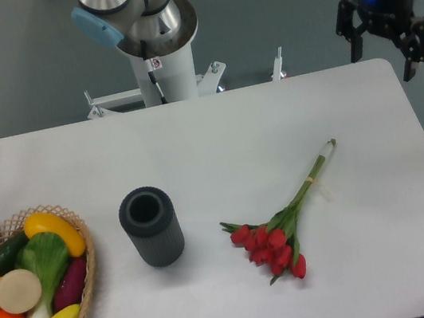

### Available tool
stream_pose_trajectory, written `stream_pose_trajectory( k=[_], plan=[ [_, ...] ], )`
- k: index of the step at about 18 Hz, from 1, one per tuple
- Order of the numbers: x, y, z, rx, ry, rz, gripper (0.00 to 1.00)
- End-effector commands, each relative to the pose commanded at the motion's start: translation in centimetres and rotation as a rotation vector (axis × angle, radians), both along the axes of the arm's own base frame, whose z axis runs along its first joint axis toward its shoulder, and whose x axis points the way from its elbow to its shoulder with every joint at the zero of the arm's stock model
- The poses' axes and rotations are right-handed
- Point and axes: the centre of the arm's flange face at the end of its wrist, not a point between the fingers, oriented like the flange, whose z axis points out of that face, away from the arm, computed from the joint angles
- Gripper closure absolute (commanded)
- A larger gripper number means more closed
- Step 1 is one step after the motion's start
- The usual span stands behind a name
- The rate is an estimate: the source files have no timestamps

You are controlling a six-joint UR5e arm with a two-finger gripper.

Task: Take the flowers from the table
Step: 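Move the open gripper down toward the red tulip stems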

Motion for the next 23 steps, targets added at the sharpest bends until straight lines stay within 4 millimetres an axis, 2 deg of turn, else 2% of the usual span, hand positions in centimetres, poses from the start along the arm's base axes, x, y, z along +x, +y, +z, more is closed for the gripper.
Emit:
stream_pose_trajectory(
  k=[6, 9, 12, 14, 17, 20, 23],
  plan=[
    [0.4, 0.5, -0.1, 0.006, -0.006, 0.017, 0.0],
    [1.1, 0.7, -1.1, 0.048, -0.054, 0.125, 0.0],
    [1.4, 1.2, -1.0, 0.121, -0.055, 0.228, 0.0],
    [1.9, 2.2, -1.7, 0.141, -0.072, 0.281, 0.0],
    [2.7, 3.5, -4.4, 0.122, -0.126, 0.275, 0.0],
    [4.3, 5.9, -7.5, 0.105, -0.198, 0.299, 0.0],
    [3.7, 7.6, -11.1, 0.074, -0.256, 0.33, 0.0]
  ],
)
